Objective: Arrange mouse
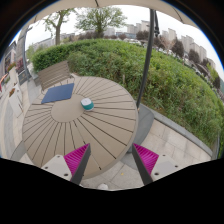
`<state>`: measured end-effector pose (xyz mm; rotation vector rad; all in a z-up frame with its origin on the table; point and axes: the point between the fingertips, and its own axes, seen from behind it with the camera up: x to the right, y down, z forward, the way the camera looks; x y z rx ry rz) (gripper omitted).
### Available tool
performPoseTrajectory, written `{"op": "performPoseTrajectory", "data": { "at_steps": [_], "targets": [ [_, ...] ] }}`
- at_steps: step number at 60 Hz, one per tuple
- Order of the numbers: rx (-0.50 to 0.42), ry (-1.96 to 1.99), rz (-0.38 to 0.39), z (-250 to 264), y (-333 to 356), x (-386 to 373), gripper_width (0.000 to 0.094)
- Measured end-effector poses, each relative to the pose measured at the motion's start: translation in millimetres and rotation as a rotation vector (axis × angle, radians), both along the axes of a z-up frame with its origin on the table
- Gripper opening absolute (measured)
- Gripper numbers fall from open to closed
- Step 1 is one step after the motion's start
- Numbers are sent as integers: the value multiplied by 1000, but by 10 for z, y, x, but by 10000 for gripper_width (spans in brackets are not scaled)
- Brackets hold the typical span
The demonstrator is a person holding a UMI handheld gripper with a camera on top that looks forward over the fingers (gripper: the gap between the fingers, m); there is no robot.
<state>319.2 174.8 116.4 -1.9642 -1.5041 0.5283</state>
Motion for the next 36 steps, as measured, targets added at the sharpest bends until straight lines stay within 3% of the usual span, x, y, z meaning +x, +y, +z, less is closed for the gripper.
{"op": "performPoseTrajectory", "data": {
  "at_steps": [36],
  "targets": [
    [6, 15, 235, -271, -796, -676, 852]
  ]
}}
